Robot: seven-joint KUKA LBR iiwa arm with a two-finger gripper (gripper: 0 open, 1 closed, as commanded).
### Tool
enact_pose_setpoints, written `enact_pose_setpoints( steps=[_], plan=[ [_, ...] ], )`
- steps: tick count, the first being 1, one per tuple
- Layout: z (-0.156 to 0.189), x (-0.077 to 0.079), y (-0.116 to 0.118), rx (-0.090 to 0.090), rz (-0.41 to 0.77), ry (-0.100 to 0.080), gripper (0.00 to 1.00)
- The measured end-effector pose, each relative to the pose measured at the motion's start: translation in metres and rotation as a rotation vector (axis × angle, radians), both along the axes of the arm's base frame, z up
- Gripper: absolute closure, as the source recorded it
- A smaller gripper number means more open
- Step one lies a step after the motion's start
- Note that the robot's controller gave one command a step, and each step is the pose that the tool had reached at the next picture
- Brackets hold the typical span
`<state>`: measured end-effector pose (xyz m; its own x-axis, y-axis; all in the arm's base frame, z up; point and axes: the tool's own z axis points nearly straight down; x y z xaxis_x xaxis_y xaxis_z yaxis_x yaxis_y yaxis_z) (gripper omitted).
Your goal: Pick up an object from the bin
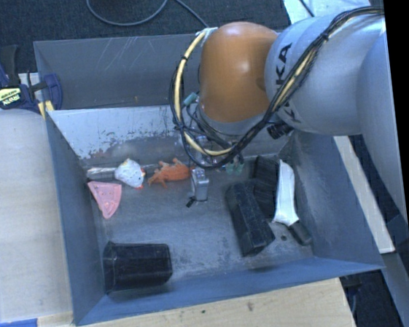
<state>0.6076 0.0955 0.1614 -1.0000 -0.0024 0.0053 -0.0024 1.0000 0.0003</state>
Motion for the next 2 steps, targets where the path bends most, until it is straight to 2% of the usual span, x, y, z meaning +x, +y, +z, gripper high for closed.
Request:
enact_pose_setpoints(
  steps=[1, 2],
  plan=[
    [0.005, 0.002, 0.0, 0.001, -0.002, -0.009, 0.0],
    [-0.033, 0.011, 0.008, 0.001, 0.054, -0.013, 0.0]
  ],
)
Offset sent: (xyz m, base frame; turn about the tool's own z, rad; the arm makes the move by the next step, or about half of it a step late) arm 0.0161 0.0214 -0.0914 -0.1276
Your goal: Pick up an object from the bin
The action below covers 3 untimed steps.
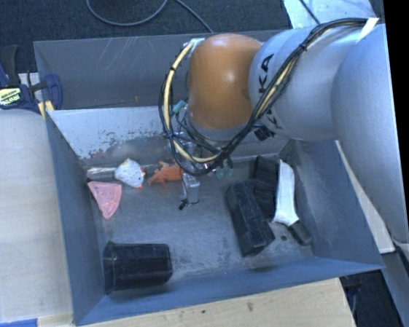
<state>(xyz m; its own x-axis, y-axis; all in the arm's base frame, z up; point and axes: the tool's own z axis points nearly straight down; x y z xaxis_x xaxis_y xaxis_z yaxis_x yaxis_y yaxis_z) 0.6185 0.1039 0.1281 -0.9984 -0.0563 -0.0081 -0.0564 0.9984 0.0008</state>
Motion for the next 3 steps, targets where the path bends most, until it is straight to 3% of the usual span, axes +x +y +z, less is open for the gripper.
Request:
enact_pose_setpoints(
  steps=[1, 2, 3],
  plan=[
    [-0.048, 0.011, -0.005, 0.002, -0.023, -0.004, 1.0],
    [-0.048, 0.011, -0.005, 0.002, -0.024, -0.004, 1.0],
    [0.114, -0.002, -0.023, 0.003, -0.021, -0.014, 1.0]
  ],
)
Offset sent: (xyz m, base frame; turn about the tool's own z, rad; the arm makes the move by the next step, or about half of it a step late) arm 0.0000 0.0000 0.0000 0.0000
